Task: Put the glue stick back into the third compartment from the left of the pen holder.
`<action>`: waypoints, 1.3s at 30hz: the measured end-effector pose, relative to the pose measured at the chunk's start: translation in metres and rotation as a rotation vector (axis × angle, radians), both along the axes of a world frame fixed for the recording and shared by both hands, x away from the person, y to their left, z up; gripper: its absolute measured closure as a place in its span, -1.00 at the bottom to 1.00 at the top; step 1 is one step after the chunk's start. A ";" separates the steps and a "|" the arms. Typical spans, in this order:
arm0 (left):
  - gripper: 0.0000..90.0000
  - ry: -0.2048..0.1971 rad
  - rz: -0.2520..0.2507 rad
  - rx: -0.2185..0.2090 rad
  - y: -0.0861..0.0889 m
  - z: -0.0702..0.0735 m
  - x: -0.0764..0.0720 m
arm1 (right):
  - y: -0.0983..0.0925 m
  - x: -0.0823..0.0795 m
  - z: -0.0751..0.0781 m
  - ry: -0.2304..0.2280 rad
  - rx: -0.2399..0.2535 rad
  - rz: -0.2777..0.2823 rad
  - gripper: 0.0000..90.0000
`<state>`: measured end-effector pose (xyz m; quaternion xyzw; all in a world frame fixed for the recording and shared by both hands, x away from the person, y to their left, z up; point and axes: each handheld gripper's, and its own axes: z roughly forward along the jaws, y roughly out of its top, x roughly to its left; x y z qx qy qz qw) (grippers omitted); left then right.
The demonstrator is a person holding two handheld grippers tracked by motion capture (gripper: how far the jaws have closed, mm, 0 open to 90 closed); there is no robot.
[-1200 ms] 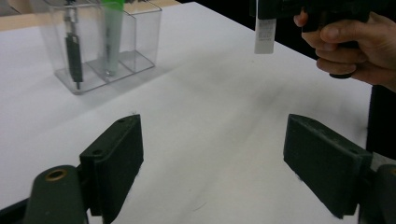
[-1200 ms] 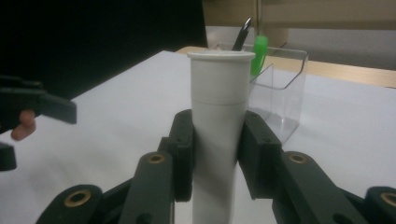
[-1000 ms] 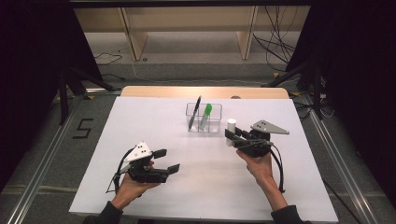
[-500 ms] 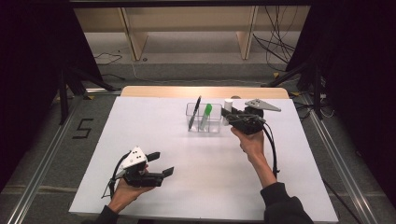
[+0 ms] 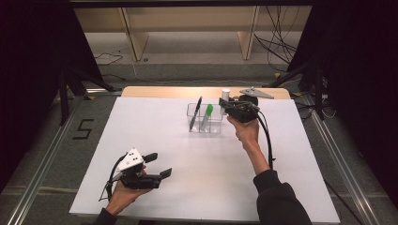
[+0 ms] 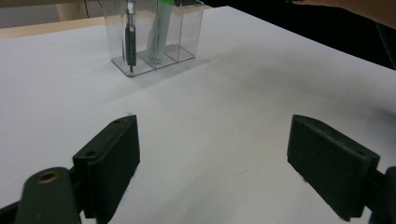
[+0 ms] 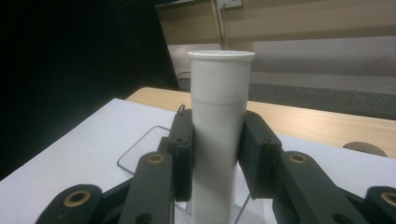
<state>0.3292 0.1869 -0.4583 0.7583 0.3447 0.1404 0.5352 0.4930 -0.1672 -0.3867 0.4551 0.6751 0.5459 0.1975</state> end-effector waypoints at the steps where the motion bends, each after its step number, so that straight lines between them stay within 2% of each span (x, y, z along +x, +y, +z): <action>1: -0.63 0.001 -0.001 0.002 0.000 0.000 -0.001 | 0.001 0.002 0.000 0.002 0.000 -0.002 0.53; 4: -0.63 0.001 -0.002 0.012 0.000 0.000 -0.002 | 0.005 0.007 0.000 0.001 -0.004 -0.004 0.53; 11: -0.63 0.006 0.001 0.006 0.001 -0.001 -0.005 | 0.013 0.017 -0.002 0.003 -0.020 -0.013 0.53; 16: -0.63 0.004 -0.005 0.011 0.001 -0.001 -0.006 | 0.018 0.021 -0.009 0.019 -0.046 -0.024 0.53; 25: -0.64 0.013 0.004 0.002 0.003 -0.001 -0.006 | 0.020 0.024 -0.019 0.048 -0.056 -0.028 0.52; 27: -0.64 0.013 0.004 0.006 0.003 -0.001 -0.006 | 0.022 0.025 -0.020 0.048 -0.076 -0.033 0.52; 30: -0.64 0.020 0.005 0.002 0.005 -0.001 -0.005 | 0.022 0.025 -0.022 0.055 -0.051 -0.039 0.52; 39: -0.64 0.023 0.013 0.003 0.008 -0.001 -0.003 | 0.024 0.025 -0.026 0.060 -0.064 -0.041 0.52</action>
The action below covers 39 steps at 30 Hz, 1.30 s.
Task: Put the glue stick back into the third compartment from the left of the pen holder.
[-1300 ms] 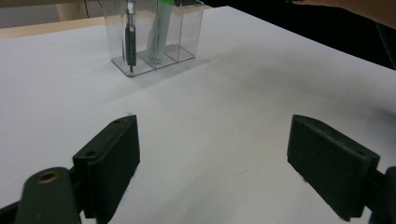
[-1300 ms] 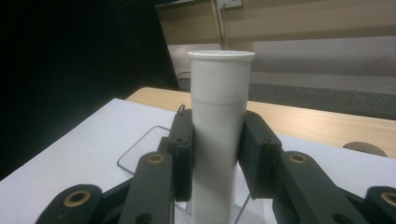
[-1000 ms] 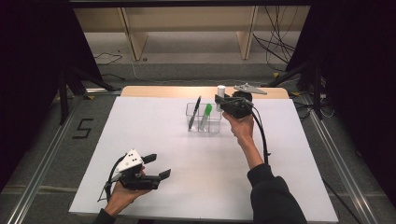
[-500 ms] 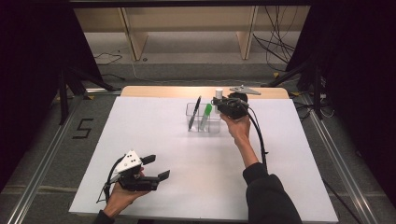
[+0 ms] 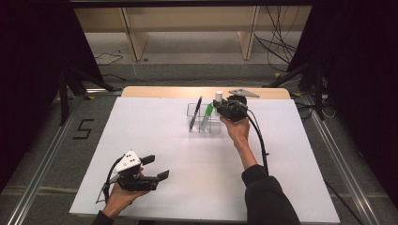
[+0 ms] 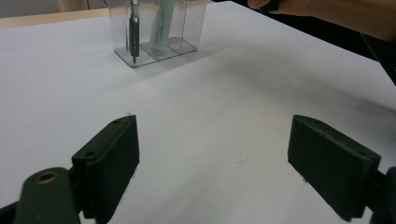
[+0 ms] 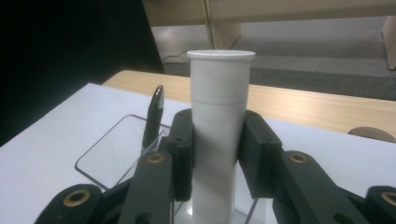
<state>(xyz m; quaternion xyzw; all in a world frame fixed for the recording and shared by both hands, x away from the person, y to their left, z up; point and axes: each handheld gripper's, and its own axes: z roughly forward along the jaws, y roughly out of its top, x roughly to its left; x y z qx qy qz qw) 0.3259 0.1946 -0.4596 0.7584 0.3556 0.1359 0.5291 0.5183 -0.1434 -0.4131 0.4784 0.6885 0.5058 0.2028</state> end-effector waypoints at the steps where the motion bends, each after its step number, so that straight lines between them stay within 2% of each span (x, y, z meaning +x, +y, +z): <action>1: -0.64 0.001 0.002 -0.002 0.000 0.000 0.000 | 0.001 0.000 -0.001 0.001 -0.004 0.002 0.52; 5: -0.64 0.000 0.003 -0.007 0.001 0.000 0.000 | 0.000 0.000 -0.005 0.006 0.007 -0.007 0.52; 8: -0.64 0.001 0.003 -0.002 0.001 0.000 0.000 | 0.000 0.000 -0.005 0.006 -0.007 -0.010 0.52; 13: -0.64 0.000 0.000 0.003 0.000 0.000 0.000 | -0.001 0.001 -0.007 0.014 -0.003 -0.013 0.52; 25: -0.64 0.006 -0.003 0.006 -0.001 -0.001 0.000 | 0.004 0.000 -0.011 0.013 -0.053 -0.009 0.50; 29: -0.64 0.005 -0.004 0.007 -0.001 0.000 0.000 | 0.000 -0.001 -0.009 0.033 -0.013 -0.006 0.20; 32: -0.64 0.007 -0.003 0.009 0.000 -0.001 0.000 | -0.005 -0.005 -0.001 0.016 -0.024 0.013 0.12; 36: -0.64 0.009 -0.004 0.010 -0.001 -0.001 0.000 | -0.016 -0.011 0.007 0.003 -0.043 0.007 0.04; 39: -0.64 0.009 -0.003 0.010 -0.001 -0.001 0.000 | -0.025 -0.013 0.010 0.007 -0.037 -0.002 -0.01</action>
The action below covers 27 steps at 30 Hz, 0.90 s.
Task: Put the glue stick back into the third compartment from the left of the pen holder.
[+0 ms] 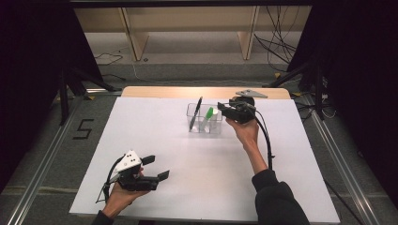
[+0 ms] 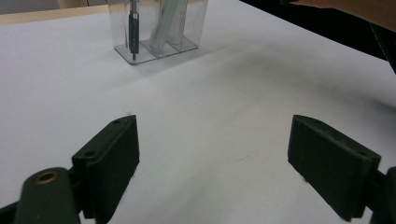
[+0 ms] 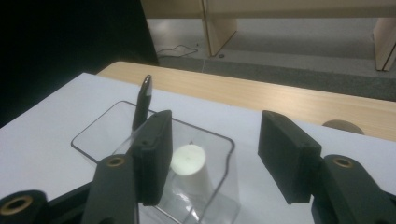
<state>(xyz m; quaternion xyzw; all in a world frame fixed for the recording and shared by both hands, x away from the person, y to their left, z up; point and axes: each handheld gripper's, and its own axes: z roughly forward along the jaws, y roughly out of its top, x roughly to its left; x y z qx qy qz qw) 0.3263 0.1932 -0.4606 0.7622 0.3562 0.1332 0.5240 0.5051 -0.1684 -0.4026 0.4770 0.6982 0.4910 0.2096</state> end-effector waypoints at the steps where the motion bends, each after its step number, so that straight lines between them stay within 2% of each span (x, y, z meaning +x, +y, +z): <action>1: -0.64 0.001 0.000 0.002 0.000 0.000 0.000 | -0.003 -0.001 0.001 0.002 0.004 -0.005 -0.02; 9: -0.64 0.011 0.000 -0.009 0.001 -0.001 0.001 | -0.020 -0.015 0.005 0.013 0.025 0.009 -0.11; 22: -0.64 0.015 0.009 -0.018 0.003 -0.001 0.002 | -0.012 -0.055 0.015 -0.009 0.026 0.165 -0.27; 27: -0.64 0.018 0.010 -0.023 0.003 -0.001 0.002 | -0.011 -0.064 0.016 -0.012 0.017 0.191 -0.31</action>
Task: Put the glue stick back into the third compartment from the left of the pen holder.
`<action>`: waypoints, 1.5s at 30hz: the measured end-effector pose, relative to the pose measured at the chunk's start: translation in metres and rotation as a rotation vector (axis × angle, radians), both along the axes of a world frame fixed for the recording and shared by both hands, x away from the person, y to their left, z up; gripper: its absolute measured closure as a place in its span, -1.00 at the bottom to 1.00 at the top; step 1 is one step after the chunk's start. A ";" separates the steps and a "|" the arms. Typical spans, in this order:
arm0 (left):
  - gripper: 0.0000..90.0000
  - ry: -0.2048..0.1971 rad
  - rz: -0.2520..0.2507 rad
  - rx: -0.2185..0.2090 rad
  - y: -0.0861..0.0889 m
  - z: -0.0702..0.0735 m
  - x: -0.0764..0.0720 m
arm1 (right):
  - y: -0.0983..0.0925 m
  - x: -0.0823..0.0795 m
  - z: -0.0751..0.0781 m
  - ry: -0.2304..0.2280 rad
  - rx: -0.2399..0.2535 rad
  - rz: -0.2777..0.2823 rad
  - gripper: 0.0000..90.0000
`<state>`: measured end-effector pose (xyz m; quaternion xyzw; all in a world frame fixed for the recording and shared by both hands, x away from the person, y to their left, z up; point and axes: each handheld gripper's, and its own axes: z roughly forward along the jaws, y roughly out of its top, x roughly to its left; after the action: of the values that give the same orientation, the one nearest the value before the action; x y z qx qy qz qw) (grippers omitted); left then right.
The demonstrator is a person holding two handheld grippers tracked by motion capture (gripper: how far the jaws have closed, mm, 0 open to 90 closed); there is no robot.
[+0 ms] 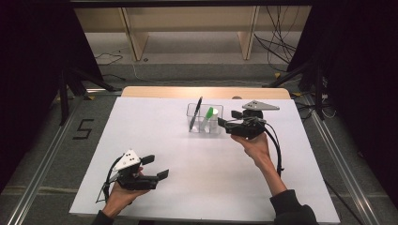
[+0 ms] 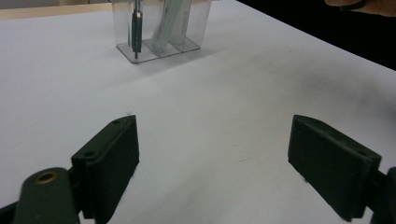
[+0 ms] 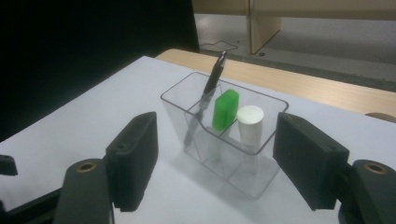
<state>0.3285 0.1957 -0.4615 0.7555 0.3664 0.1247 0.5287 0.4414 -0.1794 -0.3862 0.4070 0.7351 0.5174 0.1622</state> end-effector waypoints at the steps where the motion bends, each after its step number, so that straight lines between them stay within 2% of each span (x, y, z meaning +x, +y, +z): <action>1: -0.64 0.002 0.000 -0.003 0.000 0.000 0.000 | 0.000 -0.002 0.000 0.001 0.000 0.004 -0.32; 14: -0.65 0.007 -0.006 -0.032 0.002 0.000 0.001 | -0.003 -0.021 0.000 -0.002 0.006 0.035 -0.46; 23: -0.65 0.007 -0.009 -0.031 0.001 0.000 0.001 | -0.005 -0.032 -0.007 0.002 0.001 0.053 -0.47; 45: -0.65 0.014 -0.021 -0.032 0.000 0.000 0.000 | -0.009 -0.067 -0.017 -0.032 0.005 0.098 -0.54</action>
<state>0.3286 0.1956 -0.4614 0.7514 0.3643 0.1080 0.5394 0.3749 -0.1886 -0.4028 0.3626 0.7502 0.5329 0.1473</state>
